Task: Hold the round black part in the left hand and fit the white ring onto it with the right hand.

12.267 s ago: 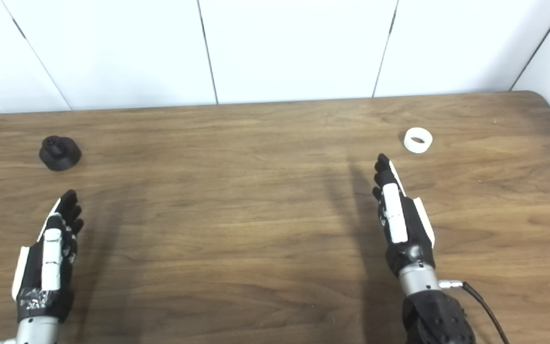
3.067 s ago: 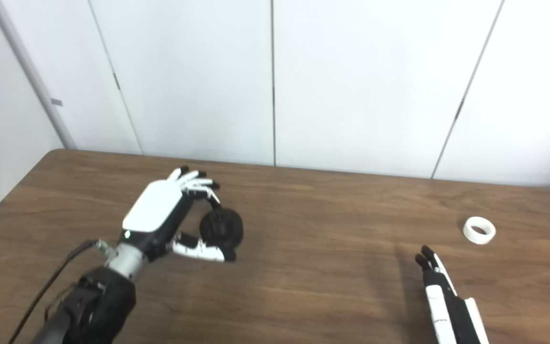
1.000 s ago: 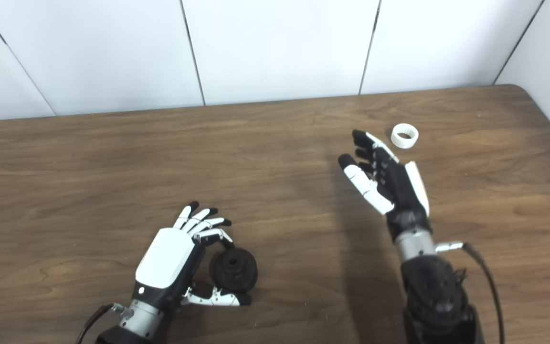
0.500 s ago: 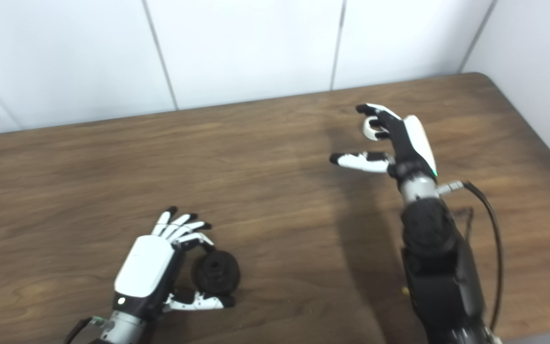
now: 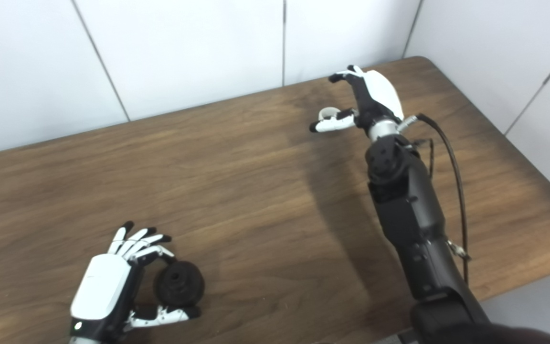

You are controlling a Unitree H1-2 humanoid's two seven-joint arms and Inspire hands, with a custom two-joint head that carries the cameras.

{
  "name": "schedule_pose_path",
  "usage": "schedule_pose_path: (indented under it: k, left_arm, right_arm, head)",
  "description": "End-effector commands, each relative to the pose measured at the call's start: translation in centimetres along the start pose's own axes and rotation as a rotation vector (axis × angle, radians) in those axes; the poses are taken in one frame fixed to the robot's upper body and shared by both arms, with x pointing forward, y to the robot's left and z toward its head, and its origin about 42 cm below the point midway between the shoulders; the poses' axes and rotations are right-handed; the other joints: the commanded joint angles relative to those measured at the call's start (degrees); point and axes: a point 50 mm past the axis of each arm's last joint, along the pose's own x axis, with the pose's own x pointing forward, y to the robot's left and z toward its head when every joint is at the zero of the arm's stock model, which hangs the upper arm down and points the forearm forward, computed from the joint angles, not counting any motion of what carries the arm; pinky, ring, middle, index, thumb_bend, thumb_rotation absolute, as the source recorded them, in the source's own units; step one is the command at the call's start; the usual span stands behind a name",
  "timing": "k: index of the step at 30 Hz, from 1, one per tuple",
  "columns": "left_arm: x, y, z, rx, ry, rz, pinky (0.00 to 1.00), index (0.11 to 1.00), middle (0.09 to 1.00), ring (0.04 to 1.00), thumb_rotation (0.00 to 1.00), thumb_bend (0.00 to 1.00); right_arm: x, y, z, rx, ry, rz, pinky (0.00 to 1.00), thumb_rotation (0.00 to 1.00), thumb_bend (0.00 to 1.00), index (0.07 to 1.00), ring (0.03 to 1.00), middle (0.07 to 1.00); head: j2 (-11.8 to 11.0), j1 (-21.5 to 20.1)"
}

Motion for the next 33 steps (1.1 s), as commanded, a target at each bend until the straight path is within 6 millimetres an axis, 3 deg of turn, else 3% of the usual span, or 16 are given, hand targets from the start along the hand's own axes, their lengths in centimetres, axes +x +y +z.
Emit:
schedule_pose_path:
  k: [1, 6, 14, 33]
  left_arm:
    - [-0.5, 0.2, -0.8, 0.022, 0.012, -0.016, 1.00, 0.484, 0.777, 0.876, 0.05, 0.52]
    - [-0.7, 0.3, -0.9, 0.021, 0.014, -0.019, 1.00, 0.484, 0.774, 0.875, 0.05, 0.52]
    - [-0.8, 0.4, -0.8, 0.014, 0.020, -0.022, 1.00, 0.484, 0.773, 0.874, 0.05, 0.52]
    - [-1.0, 0.5, -0.5, 0.009, 0.018, -0.016, 1.00, 0.484, 0.771, 0.873, 0.05, 0.52]
  right_arm:
    - [1.7, -2.8, 1.5, -0.023, -0.037, -0.080, 0.98, 0.18, 0.83, 0.753, 0.987, 0.971]
    - [3.4, -3.1, 1.2, -0.074, -0.013, -0.066, 1.00, 0.15, 0.84, 0.741, 1.000, 0.985]
    - [5.8, -3.4, 0.5, -0.172, 0.047, 0.012, 1.00, 0.22, 0.88, 0.728, 1.000, 0.999]
    - [6.8, -1.2, 0.0, -0.258, 0.104, 0.103, 1.00, 0.21, 0.89, 0.704, 1.000, 0.981]
  head:
    - [0.0, -0.1]
    - [0.0, -0.4]
    - [0.0, -0.5]
    - [0.7, 0.2]
